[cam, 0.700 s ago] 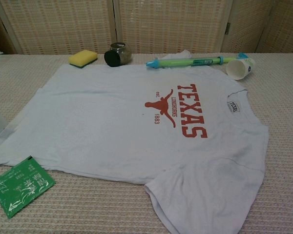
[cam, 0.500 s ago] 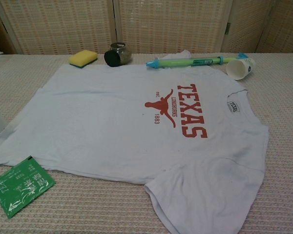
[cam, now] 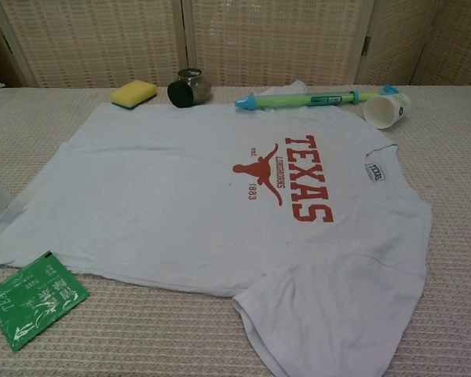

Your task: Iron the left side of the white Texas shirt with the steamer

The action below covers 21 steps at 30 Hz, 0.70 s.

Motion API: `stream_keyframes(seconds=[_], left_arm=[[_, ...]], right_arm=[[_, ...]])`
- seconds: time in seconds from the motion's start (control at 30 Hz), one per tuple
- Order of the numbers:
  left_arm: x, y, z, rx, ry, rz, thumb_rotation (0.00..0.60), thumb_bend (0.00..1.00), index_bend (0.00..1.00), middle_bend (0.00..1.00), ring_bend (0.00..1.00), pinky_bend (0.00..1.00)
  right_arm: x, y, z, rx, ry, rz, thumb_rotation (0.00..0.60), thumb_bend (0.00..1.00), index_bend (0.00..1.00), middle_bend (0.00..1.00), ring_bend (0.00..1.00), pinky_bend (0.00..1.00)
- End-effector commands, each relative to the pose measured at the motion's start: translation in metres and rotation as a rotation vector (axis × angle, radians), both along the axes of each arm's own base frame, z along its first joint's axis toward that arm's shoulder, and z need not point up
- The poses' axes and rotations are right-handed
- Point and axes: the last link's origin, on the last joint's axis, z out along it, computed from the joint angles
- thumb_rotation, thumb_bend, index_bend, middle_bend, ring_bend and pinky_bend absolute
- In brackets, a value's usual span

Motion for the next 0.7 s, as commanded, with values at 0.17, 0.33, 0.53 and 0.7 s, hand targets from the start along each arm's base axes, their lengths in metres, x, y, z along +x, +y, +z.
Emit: stream_keyframes(seconds=[0.17, 0.33, 0.53, 0.7], left_arm=[[0.006, 0.027, -0.018, -0.047, -0.016, 0.01, 0.6, 0.21, 0.09, 0.15, 0.08, 0.13], [0.003, 0.041, -0.03, -0.081, 0.021, 0.012, 0.6, 0.21, 0.09, 0.15, 0.08, 0.13], [-0.011, 0.057, -0.04, -0.096, 0.055, 0.068, 0.6, 0.21, 0.1, 0.15, 0.08, 0.12], [-0.025, 0.066, -0.042, -0.1, 0.117, 0.097, 0.6, 0.21, 0.11, 0.15, 0.08, 0.12]], right_arm=[[0.005, -0.007, -0.001, 0.021, 0.001, 0.015, 0.6, 0.14, 0.0, 0.0, 0.0, 0.07], [0.007, -0.008, 0.001, 0.022, 0.002, 0.024, 0.6, 0.14, 0.0, 0.0, 0.0, 0.07], [0.005, -0.004, 0.005, 0.015, 0.008, 0.02, 0.6, 0.14, 0.0, 0.0, 0.0, 0.07], [0.005, -0.001, 0.006, 0.01, 0.01, 0.019, 0.6, 0.14, 0.0, 0.0, 0.0, 0.07]])
